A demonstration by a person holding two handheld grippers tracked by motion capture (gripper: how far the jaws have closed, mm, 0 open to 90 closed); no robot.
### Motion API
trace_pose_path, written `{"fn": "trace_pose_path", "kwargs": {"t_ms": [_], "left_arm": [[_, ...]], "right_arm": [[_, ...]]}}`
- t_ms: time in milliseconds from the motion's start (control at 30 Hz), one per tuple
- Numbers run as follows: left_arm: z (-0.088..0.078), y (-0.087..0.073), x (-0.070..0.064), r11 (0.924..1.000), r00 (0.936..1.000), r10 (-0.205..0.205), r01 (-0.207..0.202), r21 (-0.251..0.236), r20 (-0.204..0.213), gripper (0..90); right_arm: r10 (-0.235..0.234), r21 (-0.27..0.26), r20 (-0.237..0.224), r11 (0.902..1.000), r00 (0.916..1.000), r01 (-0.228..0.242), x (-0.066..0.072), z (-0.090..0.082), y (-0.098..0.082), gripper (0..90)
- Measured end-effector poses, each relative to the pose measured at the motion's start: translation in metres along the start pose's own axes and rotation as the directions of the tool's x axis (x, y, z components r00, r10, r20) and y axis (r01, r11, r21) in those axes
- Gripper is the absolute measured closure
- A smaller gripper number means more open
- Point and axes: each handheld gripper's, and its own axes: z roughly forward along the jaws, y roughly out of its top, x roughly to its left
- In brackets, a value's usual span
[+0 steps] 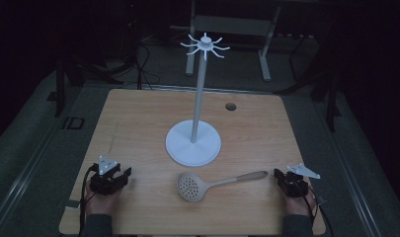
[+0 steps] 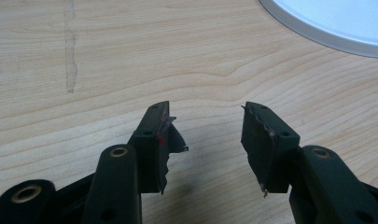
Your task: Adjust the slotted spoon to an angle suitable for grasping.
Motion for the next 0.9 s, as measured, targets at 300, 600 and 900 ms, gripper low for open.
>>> {"fn": "trace_pose_path", "kwargs": {"t_ms": [300,600,900], "left_arm": [[0.000,0.001,-0.001,0.9999,0.9997,0.011,-0.011,0.008,0.021,52.6],[0.000,0.002,-0.004,0.9998,0.9995,0.020,-0.020,0.007,0.025,52.6],[-0.001,0.003,-0.006,0.9998,0.9993,0.021,-0.021,0.006,0.032,52.6]], "right_arm": [[-0.023,0.018,-0.006,0.9996,0.9997,0.023,0.008,0.010,0.006,90.0],[-0.020,0.043,-0.025,0.9989,0.9995,0.021,0.013,0.013,0.008,90.0],[-0.047,0.052,-0.079,0.9974,0.9958,0.051,0.030,0.015,0.010,90.0]]}}
